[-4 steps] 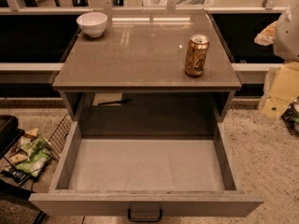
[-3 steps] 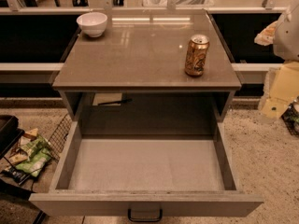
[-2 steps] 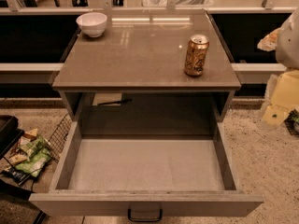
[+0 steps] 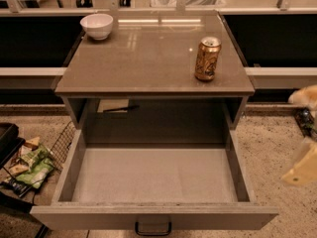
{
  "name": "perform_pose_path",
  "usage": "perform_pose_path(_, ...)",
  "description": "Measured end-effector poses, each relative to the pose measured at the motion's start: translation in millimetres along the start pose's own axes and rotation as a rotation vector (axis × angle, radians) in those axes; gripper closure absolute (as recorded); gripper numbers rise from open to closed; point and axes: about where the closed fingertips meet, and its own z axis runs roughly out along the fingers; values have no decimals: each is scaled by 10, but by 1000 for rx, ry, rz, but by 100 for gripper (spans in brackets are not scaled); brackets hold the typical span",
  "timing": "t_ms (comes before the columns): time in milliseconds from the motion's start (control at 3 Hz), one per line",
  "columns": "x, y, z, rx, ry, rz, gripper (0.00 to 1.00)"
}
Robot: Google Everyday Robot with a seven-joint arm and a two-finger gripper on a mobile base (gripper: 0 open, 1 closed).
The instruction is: Close top drawer
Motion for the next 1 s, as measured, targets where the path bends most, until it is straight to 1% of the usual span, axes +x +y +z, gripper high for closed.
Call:
perform_pose_path(333, 395, 399, 327, 19, 19, 62, 42)
perform_pose_path(667, 912, 929, 991, -81, 97, 115, 65)
perform_pose_path(1000, 1423, 1544, 1601, -192, 158, 140, 88)
